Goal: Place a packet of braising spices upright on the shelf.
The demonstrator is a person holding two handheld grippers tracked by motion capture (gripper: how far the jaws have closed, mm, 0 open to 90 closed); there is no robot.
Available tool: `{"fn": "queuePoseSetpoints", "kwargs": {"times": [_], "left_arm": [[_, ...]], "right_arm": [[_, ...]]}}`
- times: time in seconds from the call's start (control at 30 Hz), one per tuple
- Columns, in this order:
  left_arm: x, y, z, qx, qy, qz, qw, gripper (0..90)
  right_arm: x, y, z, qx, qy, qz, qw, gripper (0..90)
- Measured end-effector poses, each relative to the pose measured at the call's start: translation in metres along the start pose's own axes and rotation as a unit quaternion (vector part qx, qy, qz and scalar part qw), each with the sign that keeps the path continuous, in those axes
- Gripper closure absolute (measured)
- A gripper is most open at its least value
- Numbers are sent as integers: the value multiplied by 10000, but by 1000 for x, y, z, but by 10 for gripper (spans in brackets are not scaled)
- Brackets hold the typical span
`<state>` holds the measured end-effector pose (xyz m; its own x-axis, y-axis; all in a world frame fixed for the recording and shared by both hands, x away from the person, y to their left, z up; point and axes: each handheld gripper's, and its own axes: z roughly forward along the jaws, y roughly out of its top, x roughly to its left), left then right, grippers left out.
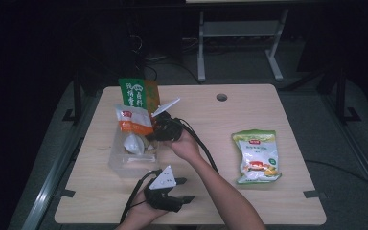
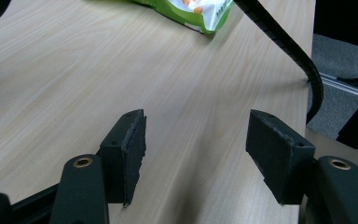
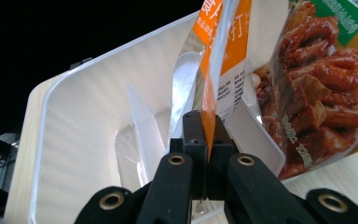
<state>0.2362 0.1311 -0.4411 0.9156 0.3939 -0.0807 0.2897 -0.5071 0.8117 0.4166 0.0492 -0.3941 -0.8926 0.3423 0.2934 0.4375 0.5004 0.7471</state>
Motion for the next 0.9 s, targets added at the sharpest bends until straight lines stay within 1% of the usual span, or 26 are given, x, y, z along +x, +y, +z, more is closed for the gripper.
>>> {"fn": "queuePoseSetpoints", "kwargs": {"times": [0.07, 0.1, 0.13, 0.17, 0.2, 0.23, 0.27, 0.3, 0.33, 0.37, 0.43, 0.5, 0.53, 0.63, 0.7, 0.77, 0.8, 0.83, 0.87, 0.9], "left_arm": [[1, 0, -1, -15, 1, -4, 10000, 375], [1, 0, 0, -28, 1, -19, 10000, 375], [1, 0, 0, -35, 2, -18, 10000, 375], [1, 0, 0, -35, -1, -18, 10000, 375], [1, 0, 0, -23, -4, -12, 10000, 375], [1, 0, 0, -11, -4, -2, 10000, 375], [0, 0, 0, -6, -3, 1, 10000, 375], [0, 1, 0, -8, -7, 5, 10000, 375], [0, 1, 0, -15, -8, -2, 10000, 375], [0, 1, 0, -13, -6, -4, 10000, 375], [0, 0, 0, -10, -5, -4, 10000, 375], [0, 0, 0, -12, -4, -2, 10000, 375], [0, 0, 1, -11, -5, 5, 10000, 375], [0, 0, 1, 1, -9, 27, 10000, 375], [0, 1, 1, -6, -2, 31, 10000, 375], [0, 1, 0, -3, 19, 25, 10000, 375], [1, 1, -1, 5, 21, 24, 10000, 374], [1, 1, 0, -7, 21, 15, 10000, 374], [2, 1, 0, -10, 26, 10, 10000, 373], [2, 1, 0, -7, 30, 8, 10000, 372]], "right_arm": [[0, 1, -1, 6, 10, 6, 10000, 877], [1, 1, -1, 10, -4, 6, 10000, 852], [0, 1, -1, -14, -5, 24, 10000, 805], [-1, 1, -2, -12, 100, 114, 9999, 781], [-2, 0, -1, 74, 82, 107, 9999, 764], [-1, 0, 0, 203, 56, 67, 9998, 783], [-1, -1, 1, 323, -26, -62, 9995, 819], [0, -1, 2, 431, -49, -76, 9990, 855], [1, -2, 3, 474, -56, -126, 9988, 880], [1, -2, 4, 478, -74, -233, 9986, 893], [2, -3, 6, 516, -78, -218, 9984, 898], [0, -5, 7, 531, -51, -223, 9983, 898], [-1, -6, 7, 549, -35, -157, 9984, 898], [-1, -8, 7, 569, -58, -128, 9983, 890], [-1, -7, 5, 550, -51, -111, 9984, 857], [-1, -7, 1, 486, -24, -137, 9987, 789], [-1, -7, -2, 405, -49, -100, 9991, 769], [-2, -7, -6, 336, 7, -92, 9994, 759], [-1, -6, -10, 294, 25, -55, 9996, 730], [-2, -6, -15, 303, -28, -68, 9995, 701]]}}
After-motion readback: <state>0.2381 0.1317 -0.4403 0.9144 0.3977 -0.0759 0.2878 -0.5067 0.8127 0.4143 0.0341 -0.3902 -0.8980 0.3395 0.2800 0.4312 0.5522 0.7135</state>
